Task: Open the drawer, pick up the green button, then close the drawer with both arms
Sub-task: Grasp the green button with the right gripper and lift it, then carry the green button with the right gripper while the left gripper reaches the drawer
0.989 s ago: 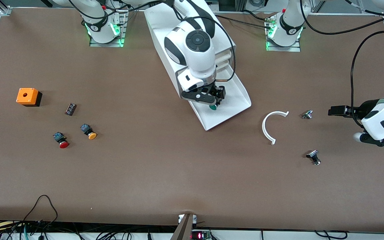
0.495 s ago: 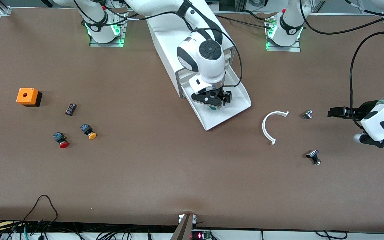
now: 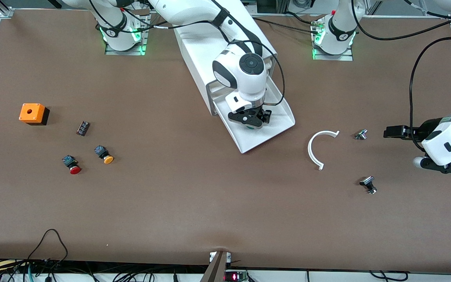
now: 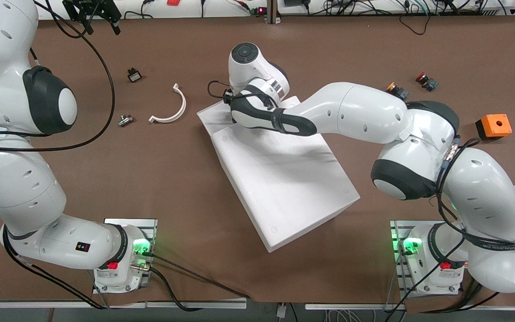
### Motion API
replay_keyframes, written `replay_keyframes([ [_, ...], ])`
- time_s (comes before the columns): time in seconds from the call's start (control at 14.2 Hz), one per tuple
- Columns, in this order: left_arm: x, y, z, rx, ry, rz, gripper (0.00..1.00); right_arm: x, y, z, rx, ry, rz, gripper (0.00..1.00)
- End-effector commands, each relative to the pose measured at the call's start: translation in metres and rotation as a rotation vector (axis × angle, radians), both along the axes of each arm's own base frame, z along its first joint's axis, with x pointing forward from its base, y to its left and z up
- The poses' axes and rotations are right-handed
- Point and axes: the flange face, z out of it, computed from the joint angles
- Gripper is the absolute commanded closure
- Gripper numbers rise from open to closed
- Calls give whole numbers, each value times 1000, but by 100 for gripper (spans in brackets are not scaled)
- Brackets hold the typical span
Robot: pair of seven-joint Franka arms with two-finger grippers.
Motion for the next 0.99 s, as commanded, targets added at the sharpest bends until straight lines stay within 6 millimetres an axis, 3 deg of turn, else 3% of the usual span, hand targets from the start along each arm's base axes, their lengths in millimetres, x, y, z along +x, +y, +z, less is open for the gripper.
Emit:
replay_keyframes([
  [0.0, -2, -6, 4, 16, -17, 2, 0, 1, 6, -8, -6, -33, -2, 48],
  [0.21, -1, -8, 5, 19, -29, 24, 0, 3, 5, -4, -19, -46, 14, 92],
  [0.28, -1, -11, 5, 17, -29, 20, 0, 6, 3, 1, -19, -47, 16, 100],
  [0.42, 0, -21, 4, 2, -29, 14, 0, 14, -6, 22, -32, -38, 26, 100],
  [0.64, 4, -45, -1, 14, -46, 34, 0, 49, -45, 98, -19, -24, 81, 100],
  [0.78, 11, -67, -15, 24, -83, 103, 0, 75, -90, 123, -39, 14, 200, 100],
  [0.92, 11, -91, -32, 42, -88, 155, 0, 108, -154, 143, -30, 70, 285, 100],
])
